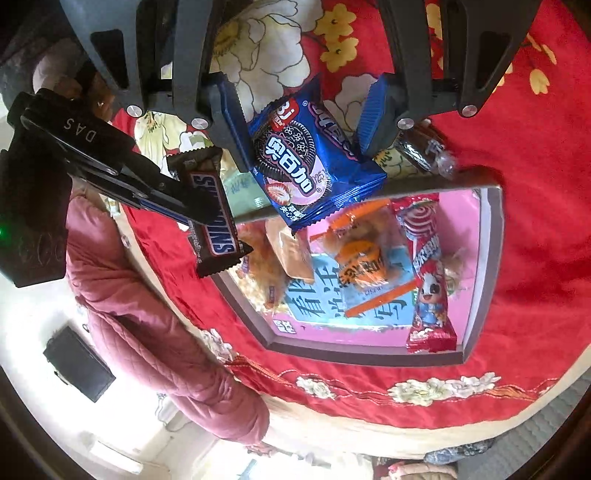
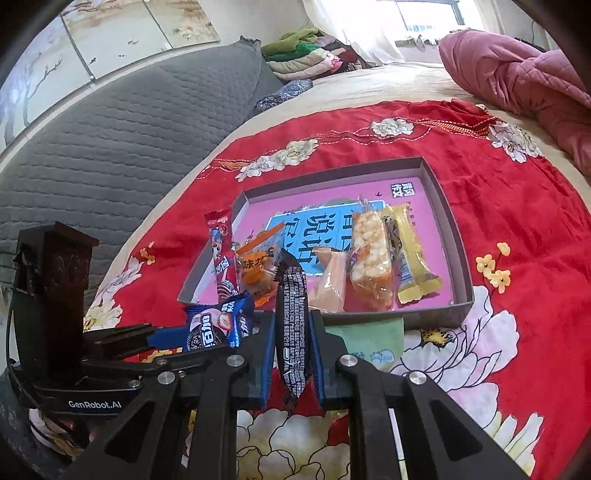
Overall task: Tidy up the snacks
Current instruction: 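Carry the black chocolate bar over the box while the left gripper carries the Oreo pack there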
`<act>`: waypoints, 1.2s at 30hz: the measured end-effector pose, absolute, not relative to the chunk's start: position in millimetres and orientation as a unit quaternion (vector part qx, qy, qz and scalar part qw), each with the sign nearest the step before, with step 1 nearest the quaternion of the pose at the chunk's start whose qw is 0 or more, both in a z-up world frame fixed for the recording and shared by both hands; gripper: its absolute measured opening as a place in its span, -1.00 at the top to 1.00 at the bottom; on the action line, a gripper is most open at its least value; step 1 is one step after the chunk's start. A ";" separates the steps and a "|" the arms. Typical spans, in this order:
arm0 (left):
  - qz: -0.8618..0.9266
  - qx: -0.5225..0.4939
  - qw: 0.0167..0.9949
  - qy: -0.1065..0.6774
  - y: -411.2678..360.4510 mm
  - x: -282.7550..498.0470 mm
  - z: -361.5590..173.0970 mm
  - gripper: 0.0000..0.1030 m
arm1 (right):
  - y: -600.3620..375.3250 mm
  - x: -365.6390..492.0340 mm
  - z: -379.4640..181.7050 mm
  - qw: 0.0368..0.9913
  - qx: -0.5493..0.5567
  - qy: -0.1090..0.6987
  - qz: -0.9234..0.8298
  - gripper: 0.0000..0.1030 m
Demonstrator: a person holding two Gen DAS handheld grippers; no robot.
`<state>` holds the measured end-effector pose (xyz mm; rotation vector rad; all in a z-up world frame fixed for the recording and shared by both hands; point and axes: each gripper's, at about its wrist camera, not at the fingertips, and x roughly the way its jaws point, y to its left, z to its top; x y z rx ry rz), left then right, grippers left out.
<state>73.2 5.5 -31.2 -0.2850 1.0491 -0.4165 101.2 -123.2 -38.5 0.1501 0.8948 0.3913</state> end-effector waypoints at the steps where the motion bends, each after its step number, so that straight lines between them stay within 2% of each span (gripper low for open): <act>1: -0.195 -0.136 0.836 0.495 3.7 75.5 -31.5 -0.09 | -123.5 101.6 -38.0 0.881 0.072 0.429 0.187 0.66; 12: -0.182 -0.168 0.843 0.477 26.5 92.2 -18.6 -0.09 | -124.3 108.0 -28.8 0.887 0.077 0.418 0.179 0.66; 36: -0.159 -0.166 0.861 0.454 34.4 123.2 -3.6 -0.09 | -122.6 135.1 -13.9 0.895 0.098 0.398 0.175 0.66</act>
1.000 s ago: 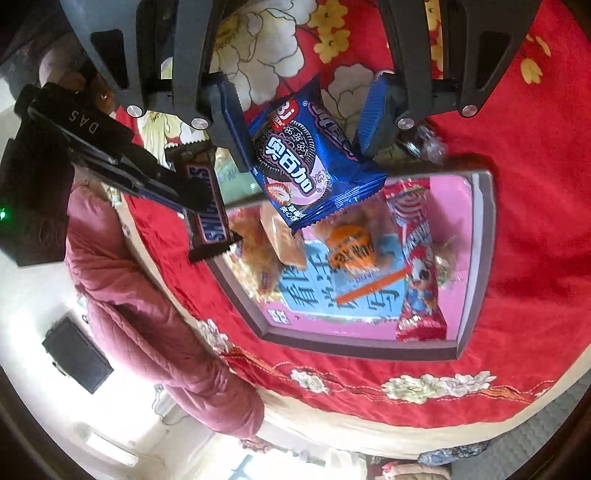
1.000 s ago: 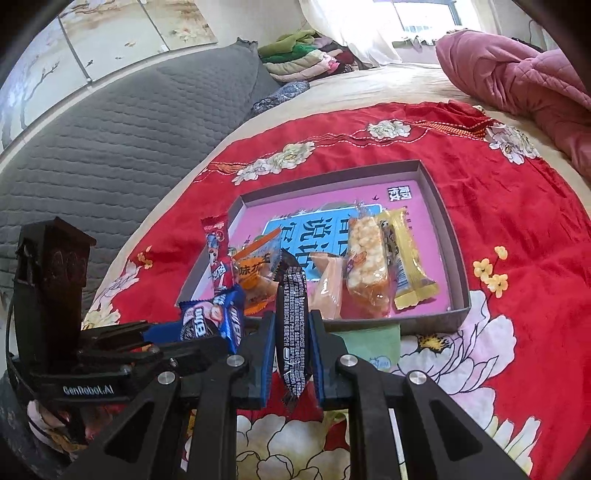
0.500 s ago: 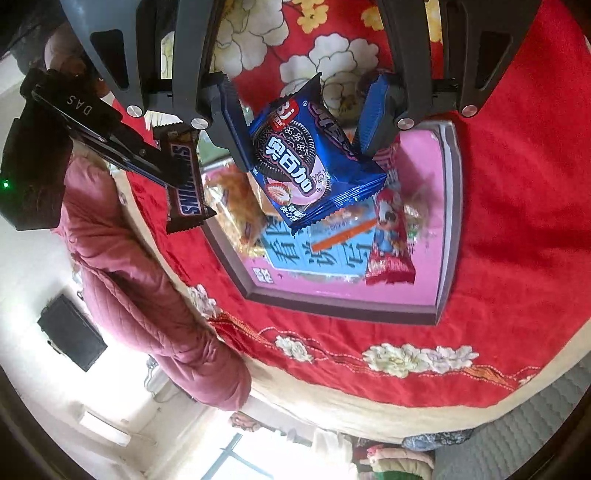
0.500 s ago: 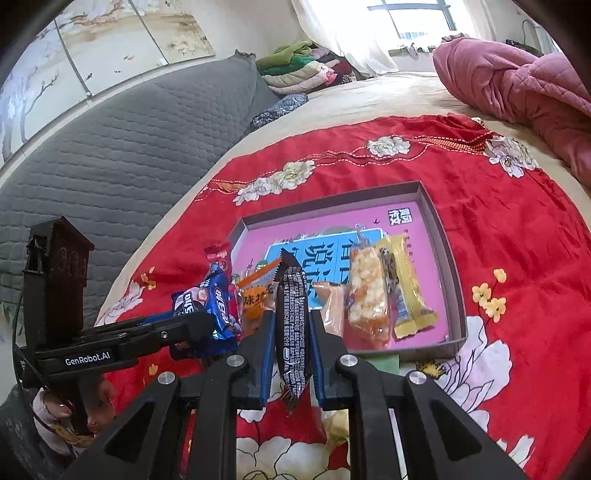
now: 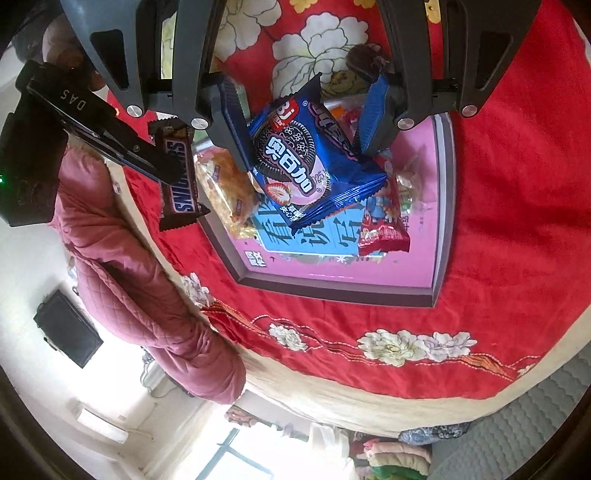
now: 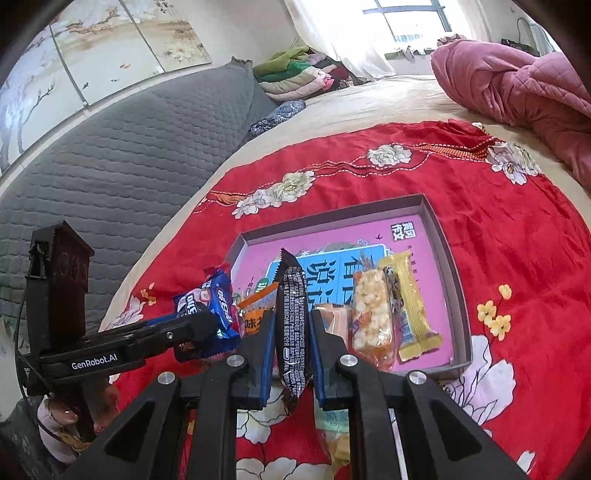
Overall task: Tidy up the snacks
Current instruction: 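Carry the black chocolate bar over the box while the left gripper carries the Oreo pack there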
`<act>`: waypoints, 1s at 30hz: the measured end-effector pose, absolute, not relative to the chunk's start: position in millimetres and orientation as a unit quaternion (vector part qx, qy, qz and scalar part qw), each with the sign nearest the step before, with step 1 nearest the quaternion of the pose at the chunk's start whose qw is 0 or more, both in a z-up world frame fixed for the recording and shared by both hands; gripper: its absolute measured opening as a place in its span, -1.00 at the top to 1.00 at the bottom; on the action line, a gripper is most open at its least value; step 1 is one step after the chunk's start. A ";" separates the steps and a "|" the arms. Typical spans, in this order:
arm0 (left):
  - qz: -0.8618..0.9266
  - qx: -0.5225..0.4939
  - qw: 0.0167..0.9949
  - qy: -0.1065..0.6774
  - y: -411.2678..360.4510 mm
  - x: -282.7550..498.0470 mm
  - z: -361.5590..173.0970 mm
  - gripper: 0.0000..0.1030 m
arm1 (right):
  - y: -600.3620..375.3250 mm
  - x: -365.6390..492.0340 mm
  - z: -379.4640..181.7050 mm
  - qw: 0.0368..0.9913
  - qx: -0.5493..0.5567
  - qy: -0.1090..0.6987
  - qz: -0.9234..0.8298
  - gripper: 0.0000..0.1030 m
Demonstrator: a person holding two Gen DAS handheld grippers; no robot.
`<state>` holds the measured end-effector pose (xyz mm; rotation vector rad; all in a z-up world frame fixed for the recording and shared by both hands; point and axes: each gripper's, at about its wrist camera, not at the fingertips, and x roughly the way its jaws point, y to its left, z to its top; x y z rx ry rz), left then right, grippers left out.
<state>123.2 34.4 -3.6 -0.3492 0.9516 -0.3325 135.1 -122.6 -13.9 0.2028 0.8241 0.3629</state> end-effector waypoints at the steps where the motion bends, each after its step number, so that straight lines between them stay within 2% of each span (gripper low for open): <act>1: -0.158 -0.167 0.860 0.455 34.8 126.0 -4.2 -0.09 | -122.9 137.1 -13.1 0.895 0.101 0.397 0.175 0.66; 30: -0.167 -0.125 0.845 0.493 23.9 150.9 -34.5 -0.10 | -112.7 165.7 -50.3 0.893 0.074 0.432 0.107 0.66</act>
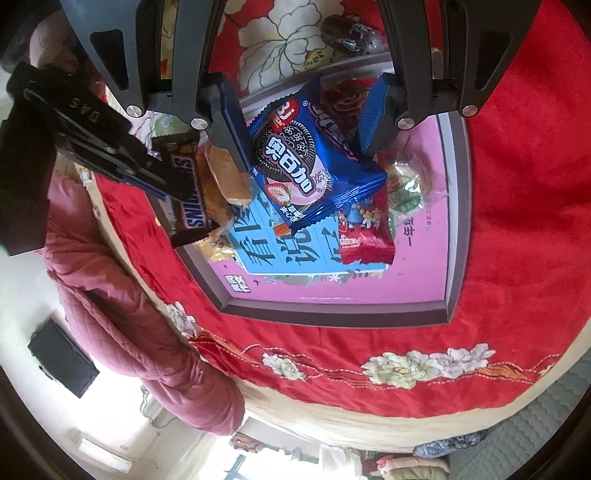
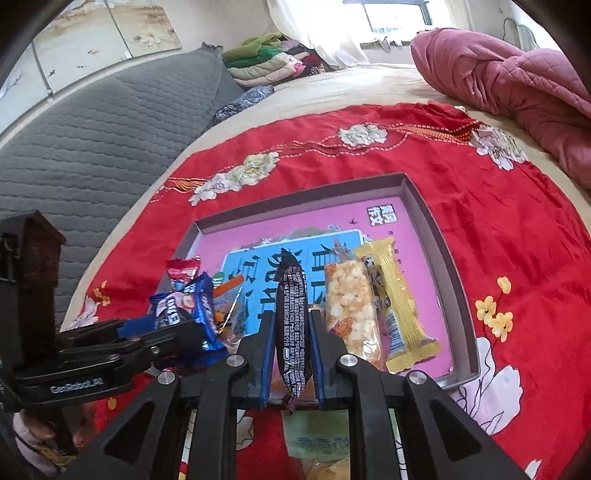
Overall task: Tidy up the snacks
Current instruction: 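Carry the black chocolate bar over the box while the left gripper carries the Oreo pack there, then lower and release the chocolate bar in the box while the left gripper releases the Oreo pack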
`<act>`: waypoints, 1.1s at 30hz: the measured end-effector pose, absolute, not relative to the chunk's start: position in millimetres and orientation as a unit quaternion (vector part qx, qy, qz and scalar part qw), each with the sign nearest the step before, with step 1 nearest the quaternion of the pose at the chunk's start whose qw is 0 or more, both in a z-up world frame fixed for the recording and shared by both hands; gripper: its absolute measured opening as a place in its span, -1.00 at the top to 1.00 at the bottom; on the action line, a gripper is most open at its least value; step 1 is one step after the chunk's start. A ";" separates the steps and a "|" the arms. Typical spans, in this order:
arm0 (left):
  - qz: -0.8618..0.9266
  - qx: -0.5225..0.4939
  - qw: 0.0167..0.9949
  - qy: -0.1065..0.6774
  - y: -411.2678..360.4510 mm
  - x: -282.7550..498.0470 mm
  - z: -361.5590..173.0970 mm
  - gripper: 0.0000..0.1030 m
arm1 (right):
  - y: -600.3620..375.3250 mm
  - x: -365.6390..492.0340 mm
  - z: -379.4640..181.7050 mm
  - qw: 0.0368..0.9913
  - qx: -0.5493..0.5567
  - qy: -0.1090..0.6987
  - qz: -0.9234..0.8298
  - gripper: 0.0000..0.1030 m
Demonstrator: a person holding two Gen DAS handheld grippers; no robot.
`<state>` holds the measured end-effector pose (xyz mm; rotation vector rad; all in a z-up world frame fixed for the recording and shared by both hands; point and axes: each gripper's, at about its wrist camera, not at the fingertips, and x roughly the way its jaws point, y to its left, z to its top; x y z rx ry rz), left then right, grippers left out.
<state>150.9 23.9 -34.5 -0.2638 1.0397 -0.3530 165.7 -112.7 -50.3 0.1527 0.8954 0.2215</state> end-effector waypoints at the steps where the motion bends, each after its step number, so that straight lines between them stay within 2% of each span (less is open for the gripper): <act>1: -0.168 -0.124 0.845 0.493 23.7 150.6 -34.7 -0.10 | -112.7 166.2 -51.7 0.892 0.071 0.434 0.104 0.66; 33: -0.165 -0.137 0.844 0.491 29.5 150.5 -37.4 -0.11 | -103.7 167.6 -60.3 0.897 0.030 0.435 0.077 0.65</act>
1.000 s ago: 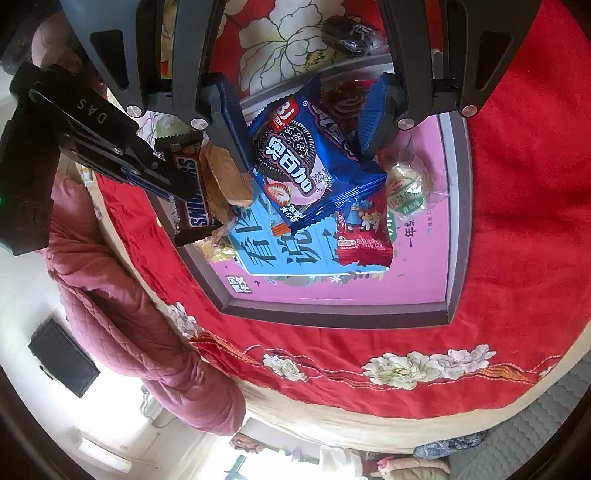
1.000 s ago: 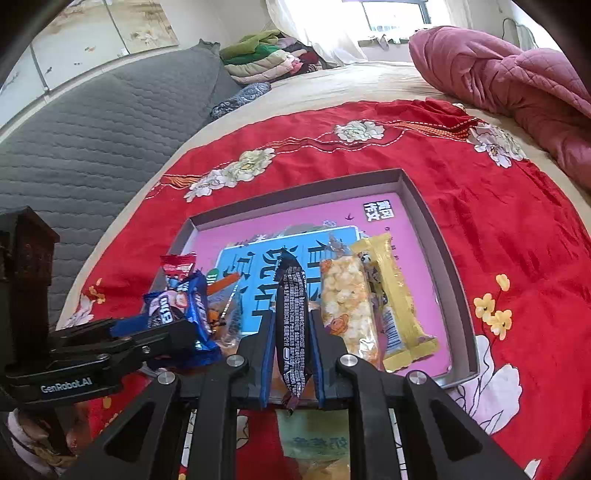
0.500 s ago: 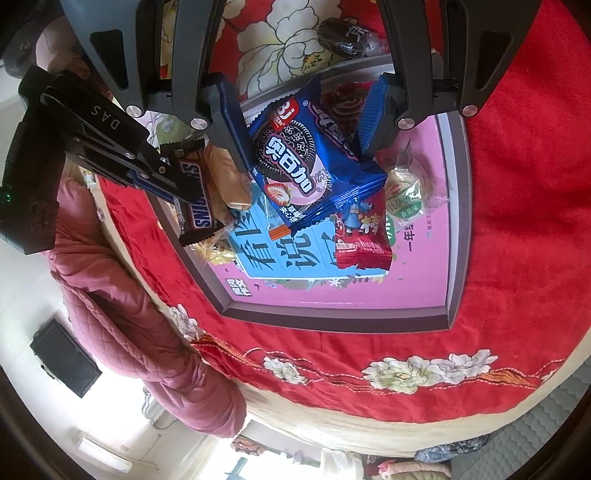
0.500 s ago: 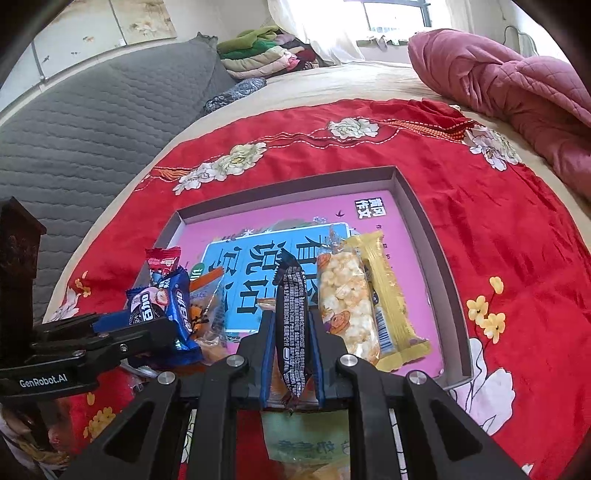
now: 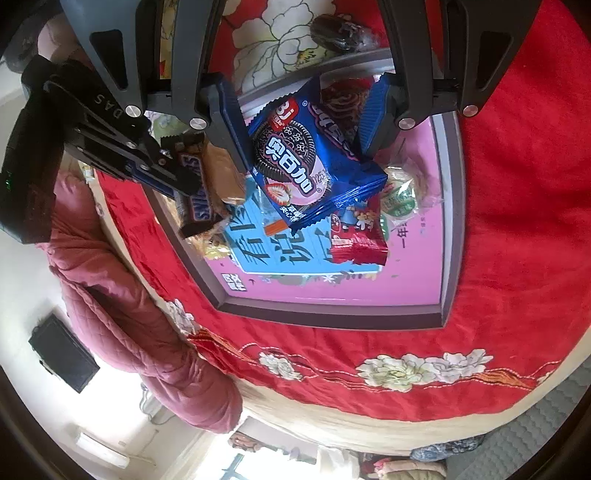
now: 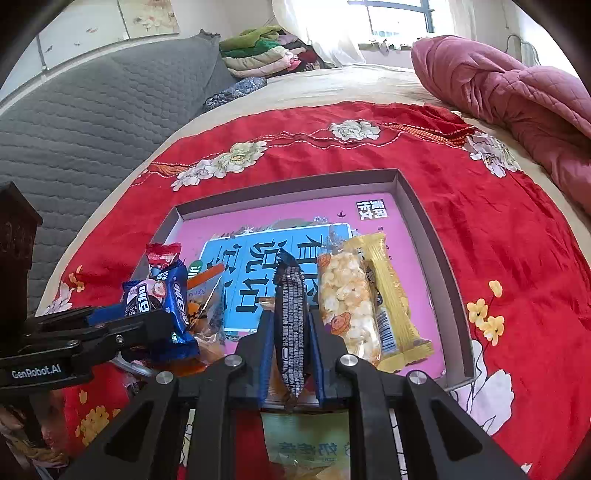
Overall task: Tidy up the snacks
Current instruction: 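Lower and release the chocolate bar in the box while the left gripper releases the Oreo pack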
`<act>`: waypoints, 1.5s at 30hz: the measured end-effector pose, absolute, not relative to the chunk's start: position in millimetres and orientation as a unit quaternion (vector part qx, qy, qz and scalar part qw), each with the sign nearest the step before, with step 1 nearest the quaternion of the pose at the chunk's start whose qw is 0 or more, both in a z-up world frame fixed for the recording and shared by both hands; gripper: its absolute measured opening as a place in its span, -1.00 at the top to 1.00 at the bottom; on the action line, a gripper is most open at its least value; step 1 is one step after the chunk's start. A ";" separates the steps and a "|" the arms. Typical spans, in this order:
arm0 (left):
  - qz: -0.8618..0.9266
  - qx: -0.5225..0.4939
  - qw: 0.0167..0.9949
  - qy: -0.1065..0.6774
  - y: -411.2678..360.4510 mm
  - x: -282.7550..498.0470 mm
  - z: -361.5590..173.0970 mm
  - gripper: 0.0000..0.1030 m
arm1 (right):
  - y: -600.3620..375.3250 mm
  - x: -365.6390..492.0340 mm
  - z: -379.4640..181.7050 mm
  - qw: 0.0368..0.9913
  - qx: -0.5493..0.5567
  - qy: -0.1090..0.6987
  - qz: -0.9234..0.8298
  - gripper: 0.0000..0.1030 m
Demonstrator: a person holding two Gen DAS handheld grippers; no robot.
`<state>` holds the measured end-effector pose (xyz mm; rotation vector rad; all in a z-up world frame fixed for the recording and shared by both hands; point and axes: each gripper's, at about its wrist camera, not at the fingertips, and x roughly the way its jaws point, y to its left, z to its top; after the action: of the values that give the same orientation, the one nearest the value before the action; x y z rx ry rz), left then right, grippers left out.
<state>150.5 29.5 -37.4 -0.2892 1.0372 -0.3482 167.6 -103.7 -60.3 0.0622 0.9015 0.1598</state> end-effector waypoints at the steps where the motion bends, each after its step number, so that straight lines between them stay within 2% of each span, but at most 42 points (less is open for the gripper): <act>1: -0.164 -0.139 0.844 0.491 31.0 150.8 -37.9 -0.11 | -103.7 167.6 -59.4 0.897 0.030 0.433 0.077 0.65; 15: -0.157 -0.138 0.847 0.489 33.0 150.5 -34.3 -0.14 | -105.0 163.2 -49.3 0.901 0.037 0.424 0.082 0.64; 21: -0.157 -0.141 0.846 0.489 35.3 151.1 -33.3 -0.14 | -107.5 158.8 -44.3 0.901 0.051 0.421 0.090 0.48; 26: -0.155 -0.142 0.847 0.488 36.5 150.3 -31.7 -0.16 | -108.1 157.9 -41.2 0.901 0.054 0.421 0.092 0.47; 29: -0.152 -0.140 0.852 0.481 37.8 148.8 -28.5 -0.25 | -108.0 156.7 -39.6 0.901 0.056 0.421 0.093 0.46; 45: -0.135 -0.131 0.857 0.480 43.8 145.2 -27.7 -0.27 | -114.4 155.7 -35.5 0.902 0.064 0.418 0.090 0.43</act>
<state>145.2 43.8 -27.7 -0.2761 1.0092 -0.2845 155.7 -114.4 -35.5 0.1332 0.8639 0.1865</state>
